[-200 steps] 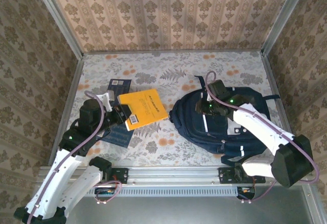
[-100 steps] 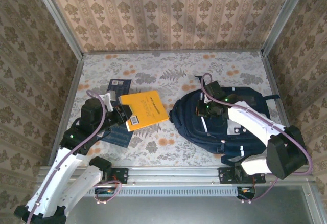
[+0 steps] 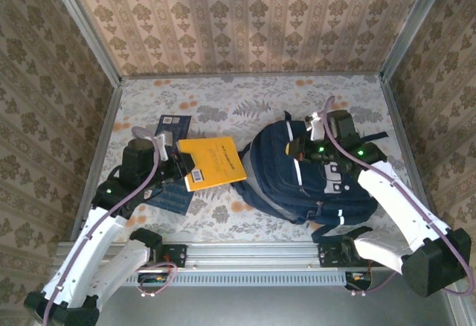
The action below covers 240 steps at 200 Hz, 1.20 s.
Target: Pack the student bag
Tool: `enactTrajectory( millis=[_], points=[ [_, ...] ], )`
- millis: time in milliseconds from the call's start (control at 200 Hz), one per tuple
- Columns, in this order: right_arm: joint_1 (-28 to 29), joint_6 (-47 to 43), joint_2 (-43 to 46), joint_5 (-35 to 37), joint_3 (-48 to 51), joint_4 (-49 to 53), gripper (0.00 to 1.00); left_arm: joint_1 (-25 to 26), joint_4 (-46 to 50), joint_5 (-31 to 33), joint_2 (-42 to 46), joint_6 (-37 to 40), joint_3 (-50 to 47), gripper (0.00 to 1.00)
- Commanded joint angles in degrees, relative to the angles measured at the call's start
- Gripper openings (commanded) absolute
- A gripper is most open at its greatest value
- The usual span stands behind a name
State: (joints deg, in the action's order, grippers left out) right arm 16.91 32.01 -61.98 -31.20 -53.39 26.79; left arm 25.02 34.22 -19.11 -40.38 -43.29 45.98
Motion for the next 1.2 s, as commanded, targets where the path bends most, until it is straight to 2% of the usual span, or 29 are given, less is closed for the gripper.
enactTrajectory(
  millis=[0, 155, 400, 495, 515, 860, 1195],
  points=[
    [-5.0, 8.0, 3.6, -17.0, 2.0, -15.0, 0.00, -0.1, -7.6, -5.2, -0.6, -1.0, 2.9, 0.00],
    [-11.2, 20.3, 5.1, -25.7, 7.0, -29.3, 0.00, -0.1, -11.2, -8.7, -1.2, -3.3, 1.8, 0.00],
    [-12.5, 21.2, 5.7, -27.6, 5.5, -28.5, 0.00, 0.3, -26.1, -15.9, -3.8, -12.3, -5.6, 0.00],
    [-12.6, 22.6, 5.7, -28.1, 5.6, -30.0, 0.00, 0.8, -30.9, -16.9, -5.8, -13.5, -7.5, 0.00],
    [-12.5, 22.9, 5.7, -28.2, 5.7, -30.3, 0.00, 2.6, -31.5, -16.8, -6.2, -13.5, -7.8, 0.00],
    [-12.5, 25.5, 5.4, -29.4, 5.7, -33.2, 0.00, 11.4, -53.2, -17.3, -19.9, -16.7, -8.4, 0.00],
    [-12.5, 27.3, 4.7, -29.6, 5.8, -35.4, 0.00, 17.7, -62.2, -15.0, -35.4, -16.0, -3.2, 0.00]
  ],
)
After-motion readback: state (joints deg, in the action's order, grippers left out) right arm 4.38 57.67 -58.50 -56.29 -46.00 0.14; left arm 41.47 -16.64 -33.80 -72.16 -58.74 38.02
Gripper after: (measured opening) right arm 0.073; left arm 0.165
